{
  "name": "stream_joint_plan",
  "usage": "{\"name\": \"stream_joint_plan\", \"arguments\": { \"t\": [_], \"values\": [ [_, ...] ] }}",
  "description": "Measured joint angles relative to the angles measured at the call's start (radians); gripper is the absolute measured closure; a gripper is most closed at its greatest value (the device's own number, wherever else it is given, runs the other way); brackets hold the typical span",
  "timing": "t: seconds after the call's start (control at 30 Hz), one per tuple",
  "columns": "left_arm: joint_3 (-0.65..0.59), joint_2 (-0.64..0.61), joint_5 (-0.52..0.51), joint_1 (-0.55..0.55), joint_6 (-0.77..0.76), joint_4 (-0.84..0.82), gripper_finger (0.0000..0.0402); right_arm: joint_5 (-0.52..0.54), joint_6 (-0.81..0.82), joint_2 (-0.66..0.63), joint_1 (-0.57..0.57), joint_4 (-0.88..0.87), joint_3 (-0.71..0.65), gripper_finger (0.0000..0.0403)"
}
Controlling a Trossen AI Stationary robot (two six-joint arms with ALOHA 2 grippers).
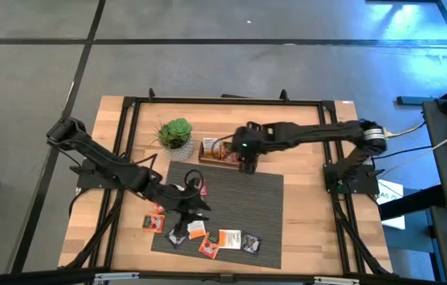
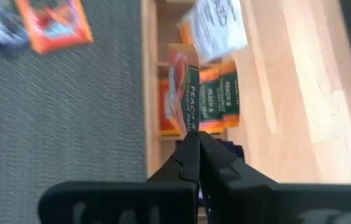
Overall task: Pick & Place Tea
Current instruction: Put the orange tea bag into the middle section of the wooden organizer, then put the white tea bag into the left section of the wooden organizer
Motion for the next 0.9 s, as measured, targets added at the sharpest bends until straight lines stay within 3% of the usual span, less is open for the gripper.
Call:
{"name": "stream_joint_plan", "arguments": {
  "t": [0.33, 0.9],
  "values": [
    [0.000, 0.000, -0.002, -0.023, 0.016, -0.014, 0.0265, 0.005, -0.095, 0.179, -0.047, -0.076, 0.095, 0.0400],
    [0.000, 0.006, -0.058, -0.036, 0.016, -0.029, 0.0265, 0.011, -0.129, 0.187, -0.047, -0.019, 0.095, 0.0362]
  ]
}}
